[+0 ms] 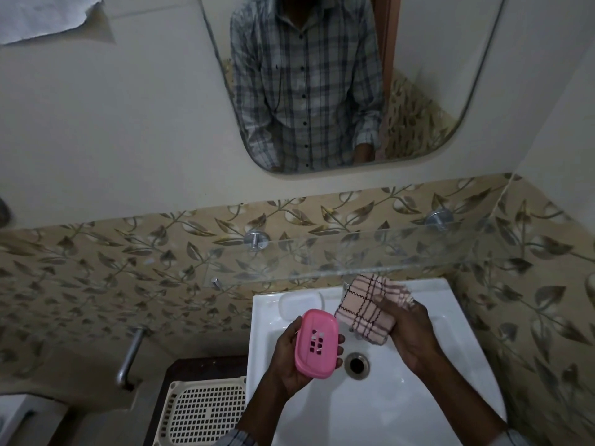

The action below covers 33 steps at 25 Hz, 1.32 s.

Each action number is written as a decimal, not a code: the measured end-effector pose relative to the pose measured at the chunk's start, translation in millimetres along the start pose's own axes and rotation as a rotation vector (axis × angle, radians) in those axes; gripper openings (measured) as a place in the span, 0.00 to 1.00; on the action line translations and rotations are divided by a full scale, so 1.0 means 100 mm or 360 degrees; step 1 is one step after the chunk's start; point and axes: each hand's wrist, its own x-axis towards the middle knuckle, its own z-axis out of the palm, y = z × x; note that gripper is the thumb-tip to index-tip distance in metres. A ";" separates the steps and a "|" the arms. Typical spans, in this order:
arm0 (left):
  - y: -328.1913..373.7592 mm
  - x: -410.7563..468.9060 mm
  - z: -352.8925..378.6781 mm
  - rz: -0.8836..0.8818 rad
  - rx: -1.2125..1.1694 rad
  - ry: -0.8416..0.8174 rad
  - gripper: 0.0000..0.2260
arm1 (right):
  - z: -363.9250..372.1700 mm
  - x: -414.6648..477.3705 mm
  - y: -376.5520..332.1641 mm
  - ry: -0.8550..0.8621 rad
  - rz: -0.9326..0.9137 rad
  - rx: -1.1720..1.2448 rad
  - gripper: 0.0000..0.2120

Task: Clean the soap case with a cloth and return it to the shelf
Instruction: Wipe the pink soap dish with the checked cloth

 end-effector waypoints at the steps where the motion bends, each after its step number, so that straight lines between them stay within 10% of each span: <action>1: 0.00 0.01 -0.02 0.0005 -0.0011 0.0000 0.38 | 0.02 -0.01 -0.03 -0.0041 -0.0005 -0.0015 0.21; 4: 0.00 0.01 -0.08 -0.0006 -0.0032 0.0003 0.38 | 0.08 -0.06 -0.04 -0.0108 -0.0145 -0.0373 0.19; 11: -0.04 0.05 0.14 0.0007 -0.0070 -0.0013 0.26 | 0.39 -0.32 0.61 -0.0615 -0.1859 -0.2147 0.20; 16: -0.03 -0.01 0.17 -0.0006 -0.0001 0.0010 0.24 | 0.28 -0.17 0.40 -0.0831 -0.2236 -0.2470 0.13; 21: -0.10 0.15 0.26 0.0307 0.0228 0.0197 0.21 | 0.82 -0.34 0.59 -0.0091 -0.0638 -0.2661 0.14; 24: 0.03 0.13 0.27 0.0297 0.0322 0.0171 0.21 | 0.71 -0.22 0.41 -0.0232 -0.0640 -0.2008 0.12; 29: 0.14 0.08 0.14 0.0239 0.0326 0.0101 0.21 | 0.56 -0.14 0.08 -0.1456 -0.0702 -0.2442 0.16; 33: 0.17 0.02 0.03 0.0261 0.0222 0.0008 0.27 | 0.19 -0.12 -0.17 -0.0606 0.0010 -0.0841 0.11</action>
